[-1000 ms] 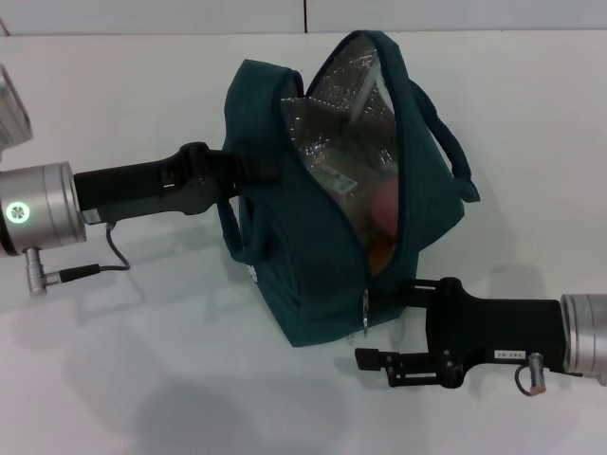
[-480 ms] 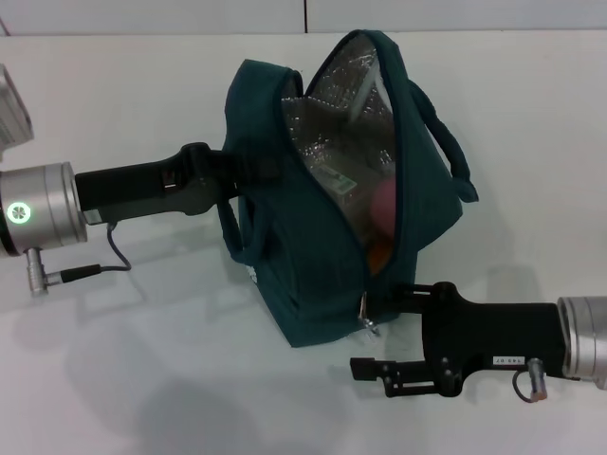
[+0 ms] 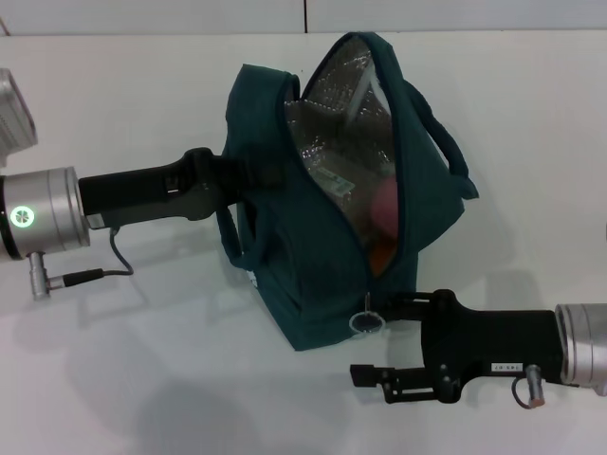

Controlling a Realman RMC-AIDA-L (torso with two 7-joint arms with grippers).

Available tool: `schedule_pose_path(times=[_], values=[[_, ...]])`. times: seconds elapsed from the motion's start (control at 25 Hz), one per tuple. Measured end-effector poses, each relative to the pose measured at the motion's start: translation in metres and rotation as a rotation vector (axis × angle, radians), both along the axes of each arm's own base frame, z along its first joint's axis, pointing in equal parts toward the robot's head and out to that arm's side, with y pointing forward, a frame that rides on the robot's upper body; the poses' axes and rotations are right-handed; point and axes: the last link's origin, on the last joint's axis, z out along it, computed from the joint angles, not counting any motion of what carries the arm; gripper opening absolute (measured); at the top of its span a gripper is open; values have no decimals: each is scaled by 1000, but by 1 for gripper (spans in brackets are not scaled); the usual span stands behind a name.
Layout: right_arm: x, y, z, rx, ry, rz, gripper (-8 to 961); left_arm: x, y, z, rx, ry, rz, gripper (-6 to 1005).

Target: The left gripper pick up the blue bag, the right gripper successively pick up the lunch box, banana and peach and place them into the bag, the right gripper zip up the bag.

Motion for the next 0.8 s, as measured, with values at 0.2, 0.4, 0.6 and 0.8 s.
schedule_pose_path(times=[0.2,0.4,0.6,0.8], values=[[4,3,-2,20,-28,-14,574,0,-1,-1,-3,-1,1,78],[5,5,-3,29,-39,-21,568,0,-1,-1,-3,-1,1,79],[6,6,-1,37,-34,-25,496,0,0,0,-1,1,-1,79],[5,6,0,53,-22,-18,381,1,1,1,2,1,-3,80]])
